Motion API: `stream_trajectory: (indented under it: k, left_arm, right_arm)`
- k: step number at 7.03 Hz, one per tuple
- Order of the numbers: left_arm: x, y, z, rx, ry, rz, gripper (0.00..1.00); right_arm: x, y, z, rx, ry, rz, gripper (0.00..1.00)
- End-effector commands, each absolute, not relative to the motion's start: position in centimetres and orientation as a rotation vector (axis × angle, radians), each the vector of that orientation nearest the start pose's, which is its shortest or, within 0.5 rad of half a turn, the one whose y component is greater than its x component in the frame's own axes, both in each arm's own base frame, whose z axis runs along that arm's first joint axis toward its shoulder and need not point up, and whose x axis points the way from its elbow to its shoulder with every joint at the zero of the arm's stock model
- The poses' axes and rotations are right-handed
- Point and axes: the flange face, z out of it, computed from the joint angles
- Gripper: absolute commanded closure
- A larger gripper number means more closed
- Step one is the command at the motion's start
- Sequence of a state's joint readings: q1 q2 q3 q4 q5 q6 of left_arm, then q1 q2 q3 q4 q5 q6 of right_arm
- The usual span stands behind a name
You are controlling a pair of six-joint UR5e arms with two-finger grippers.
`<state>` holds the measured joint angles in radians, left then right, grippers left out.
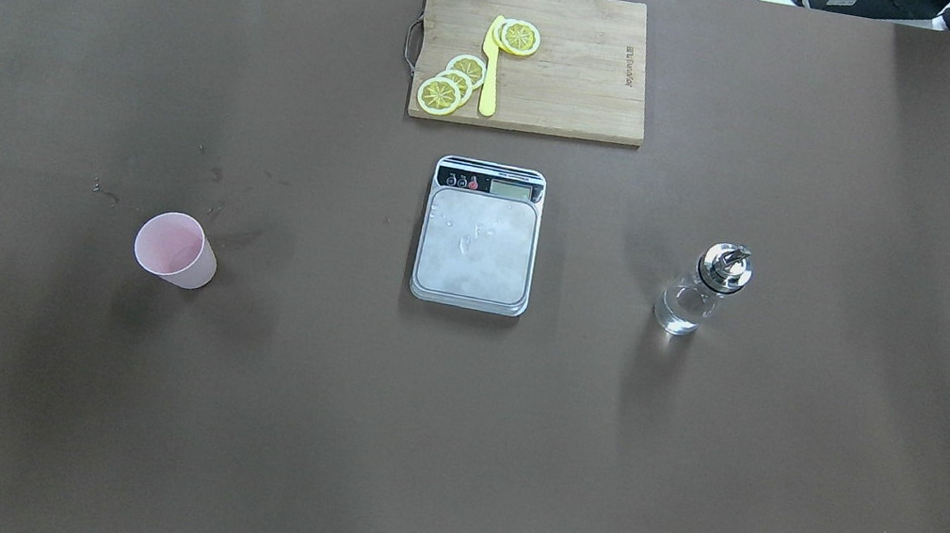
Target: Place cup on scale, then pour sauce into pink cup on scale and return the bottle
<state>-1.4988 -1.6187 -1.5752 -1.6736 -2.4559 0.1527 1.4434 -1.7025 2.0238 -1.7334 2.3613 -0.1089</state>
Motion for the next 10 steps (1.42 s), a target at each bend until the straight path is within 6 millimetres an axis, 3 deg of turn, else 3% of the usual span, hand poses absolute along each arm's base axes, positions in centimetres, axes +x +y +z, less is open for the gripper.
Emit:
stream_trajectory:
  k: [1,4,6,8,10]
  left_arm:
    - [-1.8,-52.5,61.2,0.176,0.880,0.267,0.02]
    - [-1.9,-52.0,61.5,0.171,0.879,0.264,0.02]
    - [-1.8,-52.5,59.2,0.212,0.877,0.284,0.02]
    - [-1.8,-52.0,59.4,0.215,0.878,0.290,0.02]
    - [1.1,-52.4,58.0,0.179,0.989,0.276,0.00]
  right_arm:
    - [0.8,-42.7,51.7,0.136,-0.792,-0.283,0.00]
    - [0.9,-41.9,51.6,0.130,-0.796,-0.274,0.00]
    - [1.0,-41.5,52.1,0.120,-0.788,-0.269,0.00]
    - [0.8,-41.3,52.6,0.104,-0.819,-0.266,0.00]
    - [0.8,-41.3,52.4,0.111,-0.821,-0.269,0.00]
